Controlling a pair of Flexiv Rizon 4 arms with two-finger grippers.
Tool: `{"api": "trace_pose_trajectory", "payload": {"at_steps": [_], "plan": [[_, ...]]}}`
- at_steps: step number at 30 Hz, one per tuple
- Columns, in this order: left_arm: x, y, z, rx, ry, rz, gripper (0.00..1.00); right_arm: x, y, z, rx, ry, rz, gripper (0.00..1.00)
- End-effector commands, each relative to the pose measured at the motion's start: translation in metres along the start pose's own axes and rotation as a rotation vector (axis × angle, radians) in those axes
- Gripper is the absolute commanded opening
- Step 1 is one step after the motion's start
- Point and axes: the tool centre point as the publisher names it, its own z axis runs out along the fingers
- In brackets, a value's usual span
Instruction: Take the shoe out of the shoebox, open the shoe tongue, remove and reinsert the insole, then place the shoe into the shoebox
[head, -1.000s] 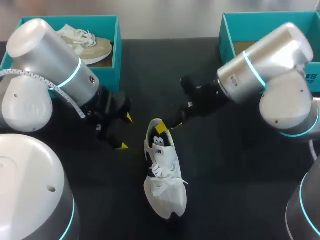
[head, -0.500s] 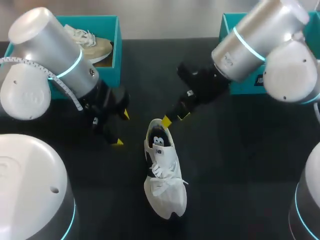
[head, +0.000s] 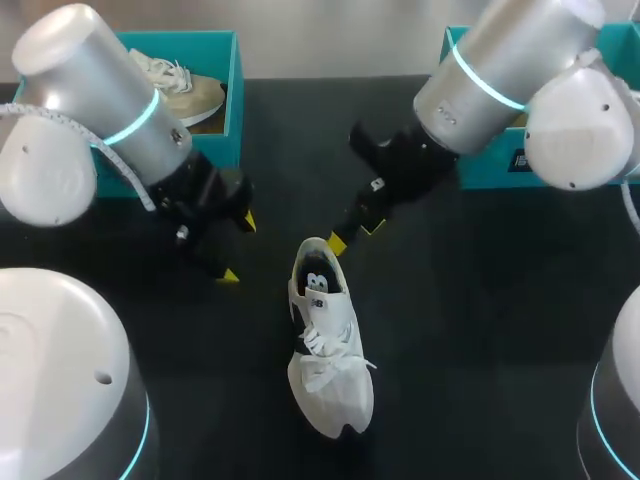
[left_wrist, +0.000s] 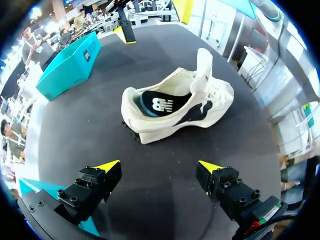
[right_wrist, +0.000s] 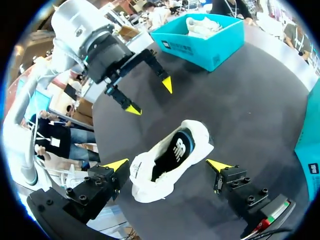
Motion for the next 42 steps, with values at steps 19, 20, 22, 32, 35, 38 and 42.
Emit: {"api": "trace_pose_trajectory", "payload": {"at_steps": [19, 20, 22, 32, 35, 38, 42], "plan": [[-0.02, 0.057, -0.075, -0.044, 0.048, 0.201, 1.0, 0.029, 0.004, -0.026, 0.137, -0.421, 0.192, 1.0], [-0.022, 0.06, -0.078, -0.045, 0.04, 0.202, 1.0, 0.03, 0.004, -0.025, 0.138, -0.427, 0.198, 1.0], [-0.026, 0.066, -0.083, -0.042, 0.043, 0.208, 1.0, 0.034, 0.006, -0.025, 0.143, -0.455, 0.235, 1.0], [-0.048, 0.083, -0.1, -0.072, 0.049, 0.223, 1.0, 0.051, 0.01, -0.017, 0.137, -0.536, 0.386, 0.89], [-0.048, 0.084, -0.101, -0.078, 0.052, 0.228, 1.0, 0.056, 0.012, -0.013, 0.123, -0.553, 0.434, 0.36], [-0.048, 0.084, -0.101, -0.078, 0.052, 0.228, 1.0, 0.059, 0.015, -0.008, 0.112, -0.569, 0.469, 0.0], [-0.048, 0.084, -0.101, -0.078, 0.052, 0.228, 1.0, 0.065, 0.026, 0.002, 0.152, -0.659, 0.571, 0.0]]}}
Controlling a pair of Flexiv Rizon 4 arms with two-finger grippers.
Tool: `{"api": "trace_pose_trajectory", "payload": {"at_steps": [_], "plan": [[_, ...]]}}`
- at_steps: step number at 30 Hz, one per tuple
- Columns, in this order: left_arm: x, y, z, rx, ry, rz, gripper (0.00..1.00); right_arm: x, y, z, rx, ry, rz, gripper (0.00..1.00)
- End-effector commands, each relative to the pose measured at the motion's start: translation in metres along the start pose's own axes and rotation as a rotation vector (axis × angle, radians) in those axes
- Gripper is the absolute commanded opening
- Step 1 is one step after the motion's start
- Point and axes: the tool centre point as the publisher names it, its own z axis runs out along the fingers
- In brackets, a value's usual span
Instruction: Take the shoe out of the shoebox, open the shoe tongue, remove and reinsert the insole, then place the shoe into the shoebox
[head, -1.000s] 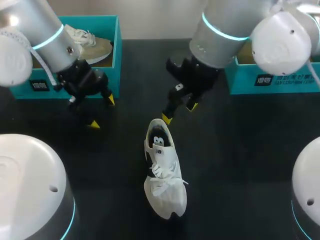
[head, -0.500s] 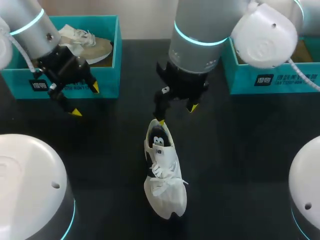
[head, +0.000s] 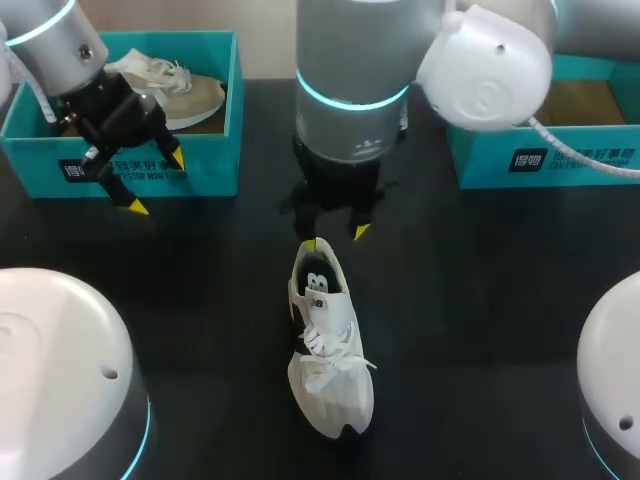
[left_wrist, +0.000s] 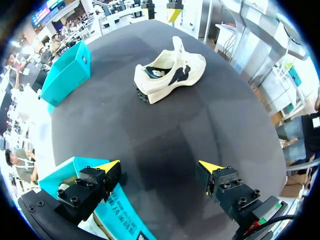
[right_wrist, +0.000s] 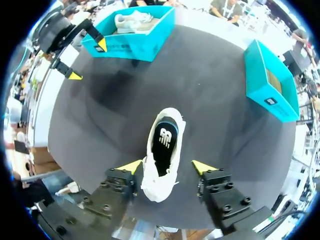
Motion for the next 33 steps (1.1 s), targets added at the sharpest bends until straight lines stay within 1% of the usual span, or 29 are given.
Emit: {"api": "trace_pose_trajectory", "payload": {"at_steps": [1, 2, 14, 15, 18, 21, 23, 25, 26, 27, 33], "plan": [[-0.001, 0.001, 0.0, -0.002, 0.003, 0.001, 1.0, 0.021, 0.012, 0.009, 0.035, -0.156, 0.064, 0.0], [-0.001, 0.001, 0.0, -0.002, 0.003, 0.001, 1.0, 0.022, 0.012, 0.01, 0.031, -0.138, 0.067, 0.0], [-0.001, 0.001, 0.0, -0.002, 0.003, 0.001, 1.0, 0.022, 0.012, 0.01, 0.031, -0.138, 0.067, 0.0], [-0.001, 0.001, 0.0, -0.002, 0.003, 0.001, 1.0, 0.026, 0.015, 0.013, 0.043, -0.186, 0.093, 0.0], [-0.001, 0.001, 0.0, -0.002, 0.003, 0.001, 1.0, 0.037, 0.018, 0.026, 0.045, -0.244, 0.178, 0.0], [-0.001, 0.001, 0.0, -0.002, 0.003, 0.001, 1.0, 0.042, 0.021, 0.043, 0.041, -0.246, 0.221, 0.0], [-0.001, 0.001, 0.0, -0.002, 0.003, 0.001, 1.0, 0.046, 0.025, 0.056, 0.039, -0.249, 0.219, 0.0], [-0.001, 0.001, 0.0, -0.002, 0.003, 0.001, 1.0, 0.051, 0.029, 0.068, 0.048, -0.284, 0.24, 0.0], [-0.001, 0.001, 0.0, -0.002, 0.003, 0.001, 1.0, 0.053, 0.031, 0.074, 0.047, -0.285, 0.241, 0.0], [-0.001, 0.001, 0.0, -0.002, 0.003, 0.001, 1.0, 0.053, 0.031, 0.079, 0.054, -0.287, 0.277, 0.0], [-0.001, 0.001, 0.0, -0.002, 0.003, 0.001, 1.0, 0.053, 0.031, 0.079, 0.054, -0.287, 0.277, 0.0]]}}
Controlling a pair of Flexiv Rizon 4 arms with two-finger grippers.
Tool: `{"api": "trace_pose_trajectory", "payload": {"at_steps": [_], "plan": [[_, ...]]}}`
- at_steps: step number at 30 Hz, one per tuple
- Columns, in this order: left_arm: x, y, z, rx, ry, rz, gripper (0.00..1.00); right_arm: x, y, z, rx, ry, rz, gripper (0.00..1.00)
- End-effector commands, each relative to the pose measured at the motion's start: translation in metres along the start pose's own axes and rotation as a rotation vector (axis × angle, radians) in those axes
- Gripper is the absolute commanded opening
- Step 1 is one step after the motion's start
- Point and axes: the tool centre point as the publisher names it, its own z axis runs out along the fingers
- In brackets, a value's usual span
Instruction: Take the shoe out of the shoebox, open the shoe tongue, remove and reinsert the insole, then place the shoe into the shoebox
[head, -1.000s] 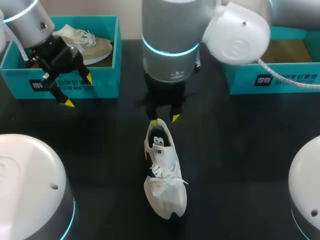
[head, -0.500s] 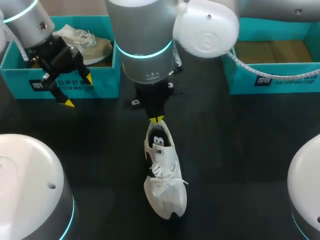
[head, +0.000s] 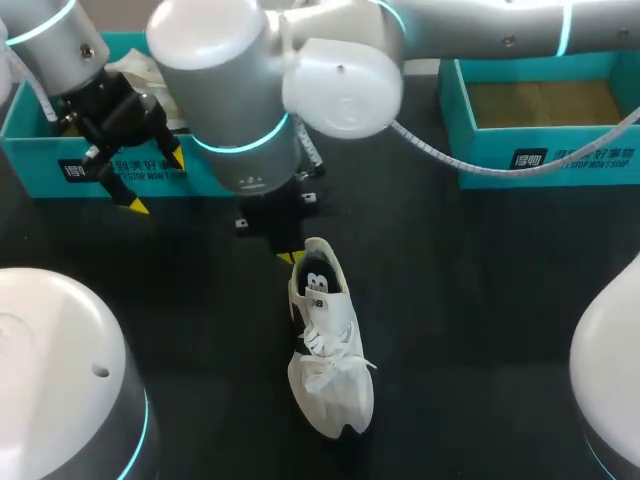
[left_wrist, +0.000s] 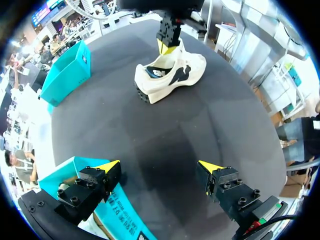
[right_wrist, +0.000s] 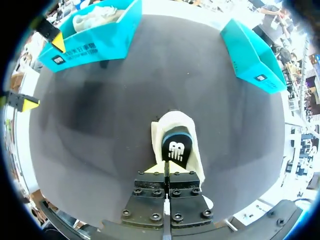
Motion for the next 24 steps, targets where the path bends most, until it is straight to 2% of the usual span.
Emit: {"api": "trace_pose_trajectory", "payload": {"at_steps": [1, 6, 8, 13, 19, 21, 24], "plan": [[0.0, 0.0, 0.0, -0.002, 0.002, 0.0, 1.0, 0.01, -0.005, 0.002, -0.011, -0.079, 0.025, 0.0], [0.0, 0.0, 0.0, -0.002, 0.002, 0.0, 1.0, 0.01, -0.005, 0.002, -0.011, -0.079, 0.025, 0.0], [0.0, 0.0, 0.0, -0.002, 0.002, 0.0, 1.0, 0.005, -0.011, 0.011, -0.044, -0.058, 0.031, 0.0], [0.0, 0.0, 0.0, -0.002, 0.002, 0.0, 1.0, 0.005, -0.018, 0.026, -0.024, -0.108, 0.079, 0.0], [0.0, 0.0, 0.0, -0.002, 0.002, 0.0, 1.0, -0.006, -0.012, 0.059, -0.008, -0.107, 0.09, 0.0], [0.0, 0.0, 0.0, -0.002, 0.002, 0.0, 1.0, -0.009, -0.011, 0.065, -0.014, -0.111, 0.094, 0.0], [0.0, 0.0, 0.0, -0.002, 0.002, 0.0, 1.0, -0.012, -0.01, 0.072, 0.018, -0.157, 0.133, 0.0]]}}
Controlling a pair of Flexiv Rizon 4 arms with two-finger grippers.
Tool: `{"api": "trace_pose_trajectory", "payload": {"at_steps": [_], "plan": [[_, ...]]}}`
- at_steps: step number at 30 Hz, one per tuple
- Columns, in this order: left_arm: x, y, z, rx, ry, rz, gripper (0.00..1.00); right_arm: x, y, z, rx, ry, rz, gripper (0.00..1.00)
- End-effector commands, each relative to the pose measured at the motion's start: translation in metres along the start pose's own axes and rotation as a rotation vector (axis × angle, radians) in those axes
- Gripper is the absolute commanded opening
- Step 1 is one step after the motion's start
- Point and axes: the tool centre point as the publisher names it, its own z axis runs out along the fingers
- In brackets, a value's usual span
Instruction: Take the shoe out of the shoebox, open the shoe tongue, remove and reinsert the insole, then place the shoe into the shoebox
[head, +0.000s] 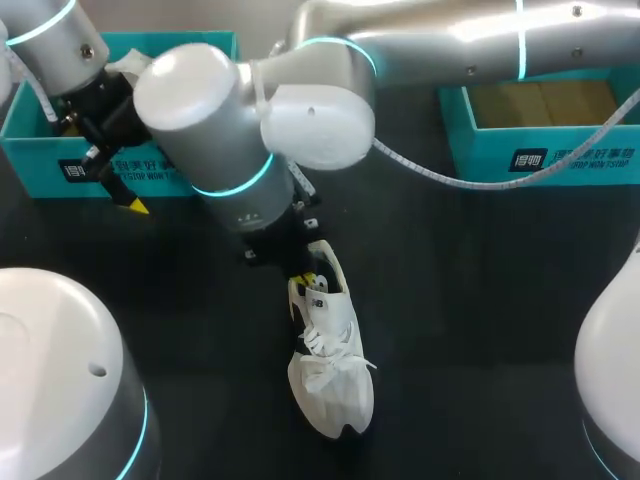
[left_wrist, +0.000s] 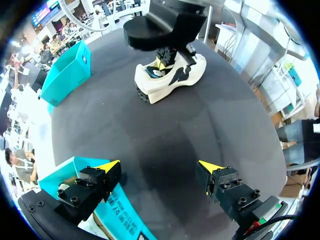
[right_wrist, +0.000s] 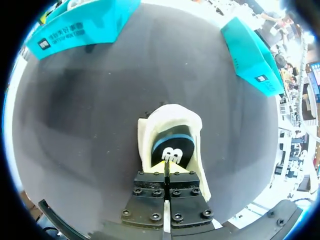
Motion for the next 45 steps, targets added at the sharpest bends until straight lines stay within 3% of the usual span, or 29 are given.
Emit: {"api": "trace_pose_trajectory", "payload": {"at_steps": [1, 8, 21, 27, 31, 39, 45], "plan": [[0.0, 0.0, -0.001, -0.002, 0.002, 0.0, 1.0, 0.002, -0.005, 0.014, 0.011, -0.031, 0.172, 0.0], [0.0, 0.0, -0.001, -0.002, 0.002, 0.0, 1.0, -0.013, -0.004, 0.03, 0.029, -0.057, 0.231, 0.0], [0.0, 0.0, -0.001, -0.002, 0.002, 0.0, 1.0, -0.008, 0.001, 0.058, 0.078, -0.035, 0.27, 0.0], [0.0, 0.0, -0.001, -0.002, 0.002, 0.0, 1.0, -0.009, -0.007, 0.027, 0.038, -0.103, 0.302, 0.0], [0.0, 0.0, -0.001, -0.002, 0.002, 0.0, 1.0, -0.011, -0.011, 0.023, 0.057, -0.141, 0.313, 0.0], [0.0, 0.0, -0.001, -0.002, 0.002, 0.0, 1.0, -0.011, -0.012, 0.055, 0.157, -0.153, 0.324, 0.0], [0.0, 0.0, -0.001, -0.002, 0.002, 0.0, 1.0, -0.009, -0.01, 0.071, 0.187, -0.117, 0.325, 0.0]]}}
